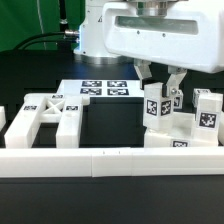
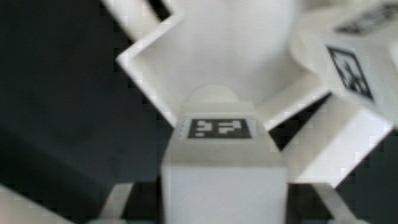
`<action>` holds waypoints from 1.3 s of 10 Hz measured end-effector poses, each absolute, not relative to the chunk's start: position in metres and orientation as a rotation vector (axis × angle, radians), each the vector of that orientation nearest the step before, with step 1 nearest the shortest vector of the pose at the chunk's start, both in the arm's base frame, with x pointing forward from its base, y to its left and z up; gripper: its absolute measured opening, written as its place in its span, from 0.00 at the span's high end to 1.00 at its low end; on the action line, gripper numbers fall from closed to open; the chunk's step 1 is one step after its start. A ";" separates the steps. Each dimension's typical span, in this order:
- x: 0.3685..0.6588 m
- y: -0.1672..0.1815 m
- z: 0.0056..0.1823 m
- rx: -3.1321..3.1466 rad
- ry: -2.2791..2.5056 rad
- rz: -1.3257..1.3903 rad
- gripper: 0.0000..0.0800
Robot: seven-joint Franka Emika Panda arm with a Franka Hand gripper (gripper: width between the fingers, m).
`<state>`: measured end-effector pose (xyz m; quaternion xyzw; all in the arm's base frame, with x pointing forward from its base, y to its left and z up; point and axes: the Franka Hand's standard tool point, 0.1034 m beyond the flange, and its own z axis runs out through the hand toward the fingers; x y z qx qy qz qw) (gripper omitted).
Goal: Assemble chair
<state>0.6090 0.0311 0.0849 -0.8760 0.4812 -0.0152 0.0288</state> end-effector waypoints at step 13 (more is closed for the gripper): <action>0.612 0.045 0.083 -2.863 1.123 -0.085 0.19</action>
Offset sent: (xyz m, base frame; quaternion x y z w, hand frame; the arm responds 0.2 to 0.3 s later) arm 0.0020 0.0078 -0.0096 -0.0133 0.0045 0.1619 0.9867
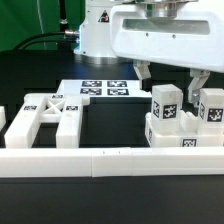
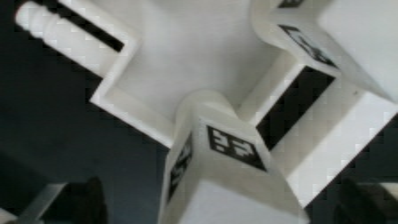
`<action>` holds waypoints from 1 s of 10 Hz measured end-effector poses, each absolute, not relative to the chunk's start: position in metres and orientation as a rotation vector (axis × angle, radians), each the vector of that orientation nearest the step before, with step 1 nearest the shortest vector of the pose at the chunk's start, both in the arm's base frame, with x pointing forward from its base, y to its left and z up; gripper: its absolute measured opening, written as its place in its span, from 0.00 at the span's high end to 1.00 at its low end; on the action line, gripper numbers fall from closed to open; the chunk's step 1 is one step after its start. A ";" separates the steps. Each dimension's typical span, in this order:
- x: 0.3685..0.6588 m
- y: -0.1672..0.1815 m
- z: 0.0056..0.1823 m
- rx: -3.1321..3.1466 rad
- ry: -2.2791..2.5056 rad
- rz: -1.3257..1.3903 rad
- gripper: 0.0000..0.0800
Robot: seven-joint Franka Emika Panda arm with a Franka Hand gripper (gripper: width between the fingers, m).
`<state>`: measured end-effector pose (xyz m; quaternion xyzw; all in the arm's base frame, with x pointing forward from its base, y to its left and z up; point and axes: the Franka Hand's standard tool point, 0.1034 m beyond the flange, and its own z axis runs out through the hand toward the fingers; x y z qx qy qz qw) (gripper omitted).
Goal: Assemble chair
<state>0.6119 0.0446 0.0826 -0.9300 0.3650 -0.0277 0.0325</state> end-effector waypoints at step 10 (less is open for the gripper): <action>0.612 0.044 0.082 -3.101 0.035 -0.127 0.19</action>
Offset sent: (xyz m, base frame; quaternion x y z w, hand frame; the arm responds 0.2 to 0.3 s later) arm -0.0026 0.0056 -0.0002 -0.0031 0.0109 -0.1722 0.9850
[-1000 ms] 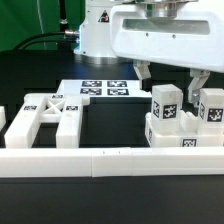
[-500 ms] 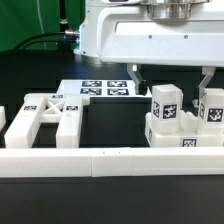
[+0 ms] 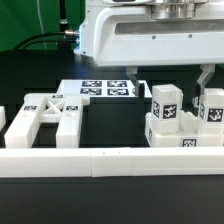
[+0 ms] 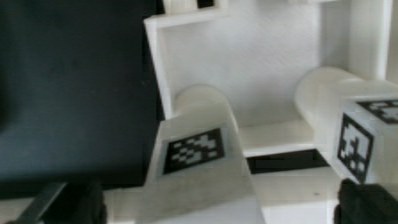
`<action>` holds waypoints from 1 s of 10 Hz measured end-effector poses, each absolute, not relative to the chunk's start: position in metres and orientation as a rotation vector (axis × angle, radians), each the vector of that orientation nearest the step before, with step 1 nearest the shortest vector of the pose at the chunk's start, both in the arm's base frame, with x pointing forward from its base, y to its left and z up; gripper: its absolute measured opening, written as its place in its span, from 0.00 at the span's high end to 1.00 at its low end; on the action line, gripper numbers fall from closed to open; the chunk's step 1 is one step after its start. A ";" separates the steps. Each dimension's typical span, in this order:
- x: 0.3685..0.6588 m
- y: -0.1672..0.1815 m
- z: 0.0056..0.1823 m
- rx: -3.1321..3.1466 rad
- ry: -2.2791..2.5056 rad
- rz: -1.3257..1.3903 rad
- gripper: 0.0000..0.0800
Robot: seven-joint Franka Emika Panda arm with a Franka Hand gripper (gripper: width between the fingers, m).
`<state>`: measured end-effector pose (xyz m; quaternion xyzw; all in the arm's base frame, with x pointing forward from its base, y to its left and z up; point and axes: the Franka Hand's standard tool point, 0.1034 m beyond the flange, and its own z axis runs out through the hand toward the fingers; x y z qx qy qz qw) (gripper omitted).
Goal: Assemble chair
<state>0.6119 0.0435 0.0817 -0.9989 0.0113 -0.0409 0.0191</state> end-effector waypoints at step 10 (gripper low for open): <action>0.612 0.045 0.081 -3.094 0.214 -0.125 0.64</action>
Offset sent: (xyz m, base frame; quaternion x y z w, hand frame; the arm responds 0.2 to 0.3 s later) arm 0.0000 0.0000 0.0000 0.0000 0.0000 0.0000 1.0000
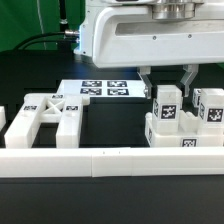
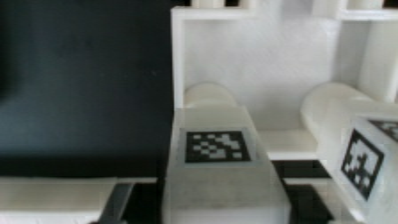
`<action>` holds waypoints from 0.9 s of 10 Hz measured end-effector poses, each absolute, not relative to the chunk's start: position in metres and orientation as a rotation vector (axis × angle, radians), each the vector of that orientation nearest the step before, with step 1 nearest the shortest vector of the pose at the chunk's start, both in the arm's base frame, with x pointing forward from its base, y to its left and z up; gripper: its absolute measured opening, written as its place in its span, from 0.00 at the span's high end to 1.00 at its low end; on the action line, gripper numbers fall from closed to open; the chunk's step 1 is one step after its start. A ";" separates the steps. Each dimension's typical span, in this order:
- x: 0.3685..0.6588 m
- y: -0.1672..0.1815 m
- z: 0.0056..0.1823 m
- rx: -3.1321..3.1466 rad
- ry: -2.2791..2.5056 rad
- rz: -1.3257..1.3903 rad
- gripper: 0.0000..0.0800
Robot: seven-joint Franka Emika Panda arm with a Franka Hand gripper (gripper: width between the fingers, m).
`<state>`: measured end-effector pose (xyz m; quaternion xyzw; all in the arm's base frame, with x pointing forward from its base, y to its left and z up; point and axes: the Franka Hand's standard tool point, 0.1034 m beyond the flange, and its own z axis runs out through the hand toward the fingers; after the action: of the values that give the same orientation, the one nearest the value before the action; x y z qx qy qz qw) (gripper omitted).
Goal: Assemble chair
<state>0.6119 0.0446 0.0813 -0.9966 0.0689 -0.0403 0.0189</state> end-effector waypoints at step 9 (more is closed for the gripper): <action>0.613 0.053 0.080 -2.603 1.600 -0.067 0.64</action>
Offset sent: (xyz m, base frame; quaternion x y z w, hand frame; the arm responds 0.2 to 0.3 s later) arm 0.0007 -0.0022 0.0000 -0.0029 -0.0017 0.2131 0.9770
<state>0.6130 0.0529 0.0802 -0.8510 0.5231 -0.0218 0.0426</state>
